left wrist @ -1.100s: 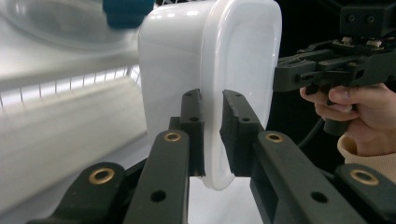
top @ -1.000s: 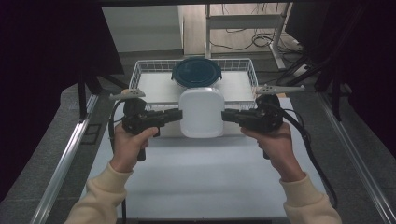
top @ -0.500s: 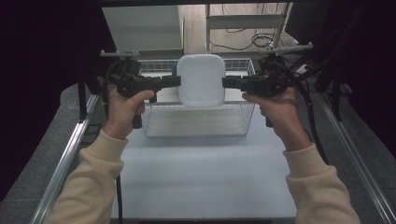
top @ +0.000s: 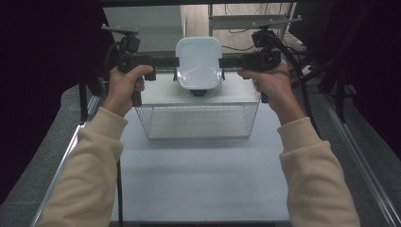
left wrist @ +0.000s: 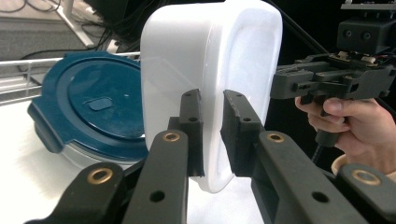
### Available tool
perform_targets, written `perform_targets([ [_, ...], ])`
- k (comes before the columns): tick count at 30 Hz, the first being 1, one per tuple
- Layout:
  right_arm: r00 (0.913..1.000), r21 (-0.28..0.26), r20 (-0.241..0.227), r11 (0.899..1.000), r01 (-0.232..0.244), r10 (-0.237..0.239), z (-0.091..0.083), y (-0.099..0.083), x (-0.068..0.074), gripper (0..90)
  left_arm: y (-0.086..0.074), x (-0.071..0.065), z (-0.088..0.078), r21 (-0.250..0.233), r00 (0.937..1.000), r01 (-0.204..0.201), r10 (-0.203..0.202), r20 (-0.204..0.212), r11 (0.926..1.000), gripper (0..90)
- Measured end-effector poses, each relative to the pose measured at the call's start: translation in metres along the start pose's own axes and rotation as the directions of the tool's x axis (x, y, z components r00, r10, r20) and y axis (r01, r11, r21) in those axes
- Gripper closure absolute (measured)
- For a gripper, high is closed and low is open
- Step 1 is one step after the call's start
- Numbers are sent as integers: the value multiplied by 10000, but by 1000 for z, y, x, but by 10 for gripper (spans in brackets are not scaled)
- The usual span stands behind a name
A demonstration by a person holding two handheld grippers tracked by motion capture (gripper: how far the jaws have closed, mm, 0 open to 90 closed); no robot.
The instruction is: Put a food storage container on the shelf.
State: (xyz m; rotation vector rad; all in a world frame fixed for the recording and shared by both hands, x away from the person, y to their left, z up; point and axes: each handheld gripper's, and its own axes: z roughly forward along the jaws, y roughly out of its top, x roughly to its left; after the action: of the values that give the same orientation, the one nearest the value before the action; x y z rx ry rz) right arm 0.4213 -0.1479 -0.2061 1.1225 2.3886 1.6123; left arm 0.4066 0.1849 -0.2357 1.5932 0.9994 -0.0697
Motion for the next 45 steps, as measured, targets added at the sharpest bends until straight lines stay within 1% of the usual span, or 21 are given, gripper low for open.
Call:
perform_targets([
  [7, 9980, 310, 84, 9975, -632, 630, 17, 9, -20, 792, 9, 22, 14, 244, 9975, 704, -702, -53, 9972, 793],
  [9, 9962, 410, 137, 9954, -862, 857, 21, 12, -25, 786, 11, 28, 16, 311, 9955, 934, -938, 101, 9951, 796],
  [14, 9872, 308, -236, 9872, -1567, 1575, 28, 16, -38, 772, 17, 36, 20, 221, 9900, 1406, -1408, 87, 9898, 794],
  [18, 9785, 545, 10, 9771, -2058, 2060, 37, 23, -48, 736, 22, 42, 27, 148, 9836, 1797, -1799, 114, 9836, 774],
  [20, 9697, 693, 25, 9673, -2440, 2444, 41, 26, -54, 725, 24, 48, 31, 81, 9775, 2105, -2106, 142, 9776, 765],
  [21, 9642, 698, -29, 9619, -2644, 2652, 43, 27, -58, 721, 25, 51, 33, 87, 9726, 2320, -2321, 150, 9727, 762],
  [23, 9507, 706, -133, 9487, -3083, 3100, 47, 28, -64, 711, 27, 56, 36, -2, 9651, 2616, -2616, 155, 9652, 757],
  [25, 9400, 677, -244, 9386, -3382, 3404, 50, 28, -70, 703, 27, 62, 38, -76, 9615, 2742, -2740, 221, 9616, 746],
  [26, 9315, 681, -317, 9306, -3597, 3624, 52, 28, -73, 701, 26, 64, 39, -96, 9591, 2822, -2818, 262, 9593, 741],
  [28, 9190, 662, -411, 9188, -3892, 3922, 55, 28, -77, 693, 26, 68, 40, -116, 9554, 2946, -2942, 247, 9556, 732],
  [30, 9082, 612, -445, 9085, -4133, 4161, 59, 26, -80, 687, 25, 71, 42, -90, 9552, 2958, -2958, 67, 9552, 717],
  [32, 9023, 521, -563, 9038, -4248, 4273, 62, 24, -83, 682, 24, 74, 42, -151, 9517, 3065, -3061, 228, 9518, 703],
  [34, 8997, 448, -658, 9020, -4294, 4316, 62, 22, -84, 677, 23, 74, 43, -161, 9522, 3052, -3049, 201, 9521, 682],
  [35, 9018, 411, -649, 9041, -4254, 4273, 62, 22, -83, 664, 23, 74, 43, -181, 9552, 2960, -2959, 78, 9550, 657],
  [36, 9114, 400, -588, 9132, -4055, 4073, 61, 22, -82, 608, 23, 72, 43, -253, 9579, 2870, -2872, -53, 9576, 618],
  [38, 9228, 238, -526, 9243, -3809, 3816, 58, 22, -76, 503, 22, 69, 38, -567, 9639, 2636, -2653, -245, 9630, 522],
  [40, 9464, -206, -232, 9463, -3227, 3222, 48, 22, -68, 427, 20, 63, 30, -917, 9720, 2257, -2306, -459, 9699, 429],
  [41, 9587, -457, -103, 9576, -2843, 2842, 41, 20, -63, 412, 18, 59, 25, -1008, 9777, 1961, -2023, -562, 9754, 392],
  [43, 9746, -939, -77, 9702, -2235, 2238, 27, 13, -55, 386, 9, 48, 12, -1070, 9886, 1103, -1202, -906, 9881, 339],
  [44, 9828, -1056, -5, 9773, -1837, 1847, 18, 6, -51, 374, 5, 44, 9, -1080, 9899, 861, -973, -1031, 9904, 326],
  [45, 9873, -1091, 28, 9815, -1574, 1587, 13, 1, -49, 366, -2, 40, 3, -1028, 9905, 520, -644, -1214, 9933, 313],
])
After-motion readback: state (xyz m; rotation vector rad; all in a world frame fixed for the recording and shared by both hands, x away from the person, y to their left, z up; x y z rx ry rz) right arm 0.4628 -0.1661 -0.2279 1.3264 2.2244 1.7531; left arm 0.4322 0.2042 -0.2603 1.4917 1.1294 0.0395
